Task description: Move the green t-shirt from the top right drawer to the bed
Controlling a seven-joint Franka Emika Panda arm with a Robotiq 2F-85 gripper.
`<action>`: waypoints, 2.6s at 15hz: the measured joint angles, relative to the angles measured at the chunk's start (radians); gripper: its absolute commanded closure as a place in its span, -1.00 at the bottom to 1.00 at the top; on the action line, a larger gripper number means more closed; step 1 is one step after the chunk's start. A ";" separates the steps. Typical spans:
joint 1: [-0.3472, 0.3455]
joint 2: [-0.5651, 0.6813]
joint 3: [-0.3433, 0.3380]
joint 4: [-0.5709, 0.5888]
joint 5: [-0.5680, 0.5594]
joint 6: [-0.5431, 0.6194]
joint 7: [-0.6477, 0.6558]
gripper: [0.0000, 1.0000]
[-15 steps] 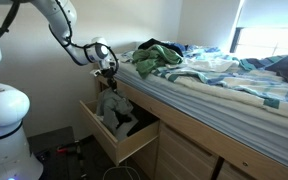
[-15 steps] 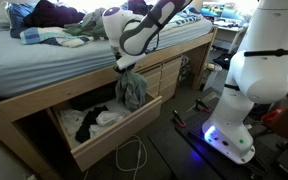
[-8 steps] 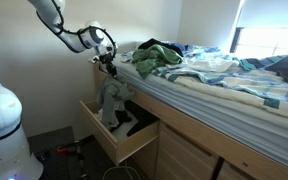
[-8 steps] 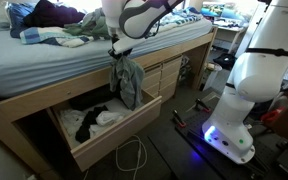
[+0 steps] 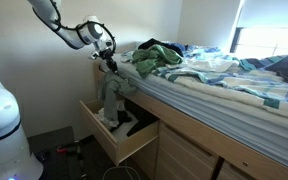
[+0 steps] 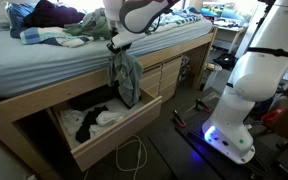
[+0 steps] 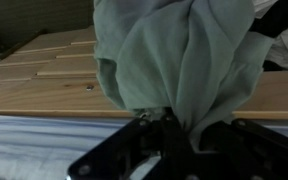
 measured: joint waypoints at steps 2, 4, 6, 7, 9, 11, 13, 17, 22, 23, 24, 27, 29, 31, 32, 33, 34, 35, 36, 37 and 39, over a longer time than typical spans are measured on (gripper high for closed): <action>-0.007 0.001 0.007 -0.001 0.001 0.000 0.000 0.91; -0.026 0.009 0.033 -0.002 0.012 0.014 -0.004 0.91; -0.033 0.009 0.058 0.006 0.011 0.018 -0.004 0.91; -0.035 0.000 0.071 0.019 0.009 0.017 -0.003 0.91; -0.037 -0.038 0.097 0.055 -0.005 -0.001 -0.003 0.91; -0.039 -0.093 0.125 0.097 -0.031 -0.042 -0.003 0.91; -0.049 -0.144 0.152 0.146 -0.070 -0.080 -0.004 0.91; -0.101 -0.181 0.185 0.252 -0.169 -0.086 -0.004 0.91; -0.169 -0.138 0.186 0.342 -0.271 -0.038 0.006 0.63; -0.169 -0.133 0.185 0.340 -0.271 -0.038 0.006 0.63; -0.167 -0.132 0.186 0.338 -0.271 -0.038 0.006 0.63; -0.165 -0.132 0.191 0.337 -0.270 -0.038 0.006 0.91; -0.168 -0.128 0.191 0.338 -0.272 -0.038 0.015 0.91; -0.179 -0.119 0.189 0.352 -0.302 -0.033 0.062 0.91; -0.187 -0.113 0.187 0.367 -0.324 -0.029 0.092 0.91; -0.196 -0.104 0.183 0.391 -0.351 -0.028 0.125 0.91; -0.204 -0.096 0.179 0.419 -0.378 -0.028 0.150 0.91; -0.209 -0.086 0.174 0.451 -0.404 -0.028 0.167 0.91; -0.213 -0.075 0.168 0.483 -0.430 -0.028 0.182 0.91; -0.216 -0.064 0.164 0.517 -0.456 -0.028 0.195 0.91; -0.219 -0.037 0.154 0.581 -0.514 -0.028 0.220 0.91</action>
